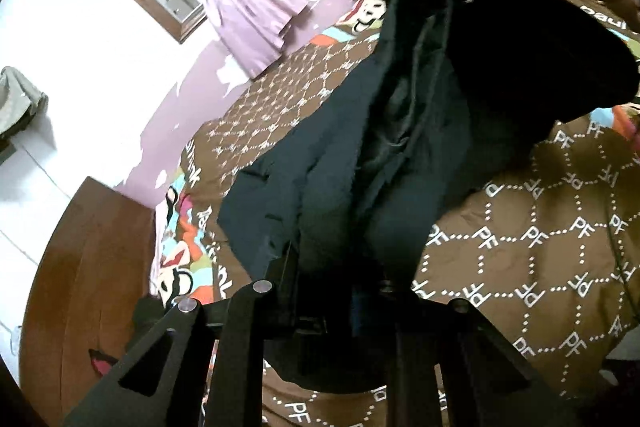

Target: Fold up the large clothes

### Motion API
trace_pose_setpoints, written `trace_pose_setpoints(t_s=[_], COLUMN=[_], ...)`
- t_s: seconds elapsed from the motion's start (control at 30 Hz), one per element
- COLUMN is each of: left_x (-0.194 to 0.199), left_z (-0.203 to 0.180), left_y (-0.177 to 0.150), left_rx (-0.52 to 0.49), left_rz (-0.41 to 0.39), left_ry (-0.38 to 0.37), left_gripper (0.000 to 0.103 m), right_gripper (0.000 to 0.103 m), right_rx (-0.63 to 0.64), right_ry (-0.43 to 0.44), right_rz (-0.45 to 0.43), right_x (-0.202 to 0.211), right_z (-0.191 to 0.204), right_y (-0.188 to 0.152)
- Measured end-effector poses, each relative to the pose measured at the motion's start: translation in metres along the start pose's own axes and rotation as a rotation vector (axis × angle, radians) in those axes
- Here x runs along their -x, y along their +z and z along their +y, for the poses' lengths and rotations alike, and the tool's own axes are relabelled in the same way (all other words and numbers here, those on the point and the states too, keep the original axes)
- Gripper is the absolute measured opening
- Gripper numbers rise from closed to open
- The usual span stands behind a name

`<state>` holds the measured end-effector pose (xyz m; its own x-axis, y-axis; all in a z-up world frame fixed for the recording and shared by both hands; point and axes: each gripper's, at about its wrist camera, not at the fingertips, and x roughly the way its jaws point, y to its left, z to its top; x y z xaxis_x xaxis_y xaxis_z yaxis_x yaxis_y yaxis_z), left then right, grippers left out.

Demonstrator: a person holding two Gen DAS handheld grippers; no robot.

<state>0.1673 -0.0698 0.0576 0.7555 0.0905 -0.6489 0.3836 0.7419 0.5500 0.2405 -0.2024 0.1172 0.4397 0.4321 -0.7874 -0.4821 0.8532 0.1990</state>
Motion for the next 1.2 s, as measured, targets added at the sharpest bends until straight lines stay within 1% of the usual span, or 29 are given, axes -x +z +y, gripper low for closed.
trace_pose_setpoints(t_s=[0.03,0.1,0.13,0.2,0.23,0.27,0.33,0.37,0.43,0.5,0.57,0.6,0.63,0.67,0.7,0.73,0.8,0.87,0.9,0.97,1.0,1.03,1.07,1.13,1.2], left_x=[-0.003,-0.006,-0.006,-0.006,-0.005,-0.004,-0.001,0.001,0.004,0.008,0.011,0.011,0.012,0.012,0.013,0.013,0.015,0.016,0.016,0.017,0.019,0.022,0.023,0.032,0.044], left_z=[0.001,-0.002,-0.003,-0.002,0.002,0.005,0.014,0.021,0.033,0.039,0.04,0.04,0.04,0.042,0.044,0.045,0.045,0.046,0.047,0.056,0.059,0.063,0.066,0.069,0.07], left_y=[0.0,-0.001,-0.001,0.0,0.002,0.003,0.007,0.009,0.013,0.018,0.021,0.023,0.024,0.024,0.025,0.025,0.026,0.027,0.026,0.025,0.024,0.022,0.02,0.013,0.005], left_rx=[-0.006,-0.015,-0.022,-0.016,-0.005,0.005,0.041,0.068,0.112,0.132,0.125,0.118,0.119,0.125,0.132,0.136,0.136,0.141,0.15,0.19,0.204,0.215,0.219,0.221,0.22], left_rz=[0.016,0.025,0.029,0.028,0.019,0.012,-0.01,-0.017,-0.027,-0.041,-0.054,-0.056,-0.056,-0.056,-0.055,-0.056,-0.06,-0.063,-0.065,-0.067,-0.069,-0.075,-0.08,-0.101,-0.137], left_ry=[-0.011,-0.016,-0.015,-0.008,0.004,0.012,0.027,0.026,0.02,0.014,0.019,0.023,0.021,0.011,0.002,-0.006,-0.017,-0.01,-0.012,-0.024,-0.027,-0.029,-0.029,-0.027,-0.028], left_gripper=[0.018,0.018,0.018,0.016,0.016,0.015,0.014,0.014,0.014,0.014,0.013,0.013,0.013,0.013,0.013,0.013,0.013,0.013,0.013,0.013,0.013,0.013,0.013,0.012,0.01], right_gripper=[0.017,0.017,0.017,0.022,0.03,0.04,0.051,0.054,0.054,0.054,0.054,0.054,0.058,0.063,0.066,0.069,0.069,0.066,0.062,0.039,0.034,0.021,0.015,0.011,0.009], right_rx=[0.016,0.05,0.09,0.161,0.197,0.222,0.283,0.318,0.393,0.463,0.504,0.505,0.501,0.495,0.497,0.519,0.583,0.63,0.64,0.618,0.594,0.564,0.55,0.527,0.51], right_ry=[-0.012,-0.037,-0.067,-0.11,-0.134,-0.152,-0.2,-0.224,-0.278,-0.332,-0.347,-0.343,-0.336,-0.33,-0.327,-0.345,-0.404,-0.448,-0.469,-0.48,-0.475,-0.464,-0.459,-0.448,-0.433], right_rz=[0.003,0.003,0.003,0.004,0.009,0.012,0.024,0.03,0.039,0.055,0.08,0.097,0.109,0.121,0.132,0.153,0.184,0.172,0.153,0.118,0.1,0.072,0.052,-0.006,-0.065], right_x=[-0.001,-0.003,-0.004,-0.006,-0.008,-0.01,-0.015,-0.018,-0.024,-0.032,-0.043,-0.048,-0.051,-0.055,-0.059,-0.065,-0.073,-0.072,-0.067,-0.054,-0.045,-0.034,-0.027,-0.008,0.016], right_z=[0.002,0.004,0.008,0.012,0.015,0.017,0.022,0.025,0.034,0.039,0.04,0.04,0.039,0.039,0.04,0.043,0.047,0.05,0.049,0.045,0.042,0.039,0.037,0.036,0.041], right_y=[-0.003,-0.008,-0.012,-0.023,-0.029,-0.034,-0.047,-0.054,-0.069,-0.082,-0.094,-0.1,-0.104,-0.109,-0.114,-0.122,-0.136,-0.146,-0.147,-0.143,-0.139,-0.133,-0.13,-0.121,-0.114])
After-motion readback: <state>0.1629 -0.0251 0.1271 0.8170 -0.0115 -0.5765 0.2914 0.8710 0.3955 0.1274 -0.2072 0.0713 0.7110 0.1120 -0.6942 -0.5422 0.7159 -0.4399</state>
